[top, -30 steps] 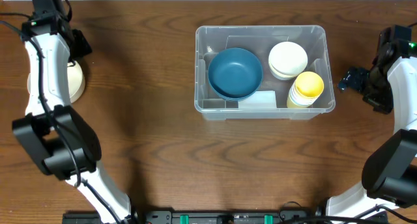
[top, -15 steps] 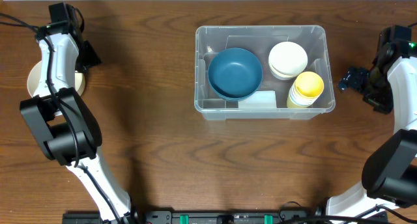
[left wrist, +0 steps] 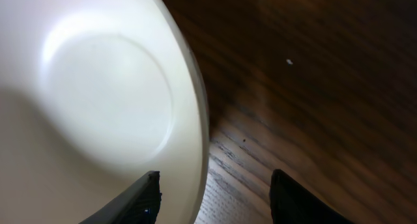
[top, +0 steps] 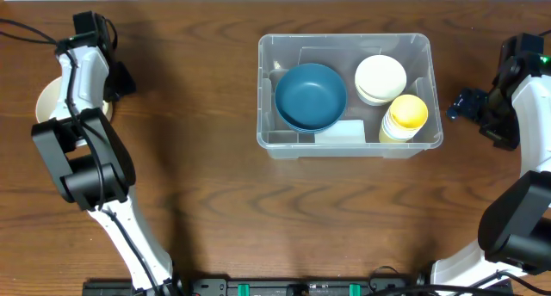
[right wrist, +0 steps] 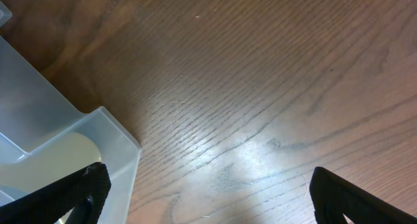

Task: Pack container
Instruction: 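Lower the left gripper onto the cream bowl rim and grasp it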

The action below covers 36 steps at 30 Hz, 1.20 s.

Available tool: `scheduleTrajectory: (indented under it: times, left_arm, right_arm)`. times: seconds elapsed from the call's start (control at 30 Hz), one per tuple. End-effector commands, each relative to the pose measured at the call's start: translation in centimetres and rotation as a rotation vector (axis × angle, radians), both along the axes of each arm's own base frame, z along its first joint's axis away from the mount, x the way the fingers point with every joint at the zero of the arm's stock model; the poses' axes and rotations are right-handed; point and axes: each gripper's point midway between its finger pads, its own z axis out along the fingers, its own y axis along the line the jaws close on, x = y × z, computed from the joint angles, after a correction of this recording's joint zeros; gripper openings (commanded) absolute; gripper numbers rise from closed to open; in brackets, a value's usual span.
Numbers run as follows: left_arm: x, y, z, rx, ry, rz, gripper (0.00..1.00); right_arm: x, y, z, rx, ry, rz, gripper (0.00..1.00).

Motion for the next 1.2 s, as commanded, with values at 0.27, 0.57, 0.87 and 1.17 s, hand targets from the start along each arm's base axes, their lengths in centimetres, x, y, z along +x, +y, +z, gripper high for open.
scheduleTrajectory:
  times: [0.27, 0.57, 0.87, 1.17]
  left_arm:
    - [-0.1, 0.1, -0.9, -0.001, 0.013, 0.008, 0.2]
    - [-0.2, -2.8, -1.5, -0.151, 0.009, -0.017, 0.06]
    - [-0.4, -6.7, 1.5, -0.186, 0.007, -0.091, 0.06]
    - [0.1, -12.2, 14.8, -0.107, -0.258, -0.3, 0.06]
  right_arm:
    - [-0.1, -0.2, 0.1, -0.006, -0.001, -0.016, 0.99]
    - [-0.1, -0.2, 0.1, -0.006, -0.001, -0.016, 0.99]
    - [-0.1, -0.2, 0.1, -0.006, -0.001, -0.016, 0.99]
    - [-0.1, -0.2, 0.1, -0.006, -0.001, -0.016, 0.99]
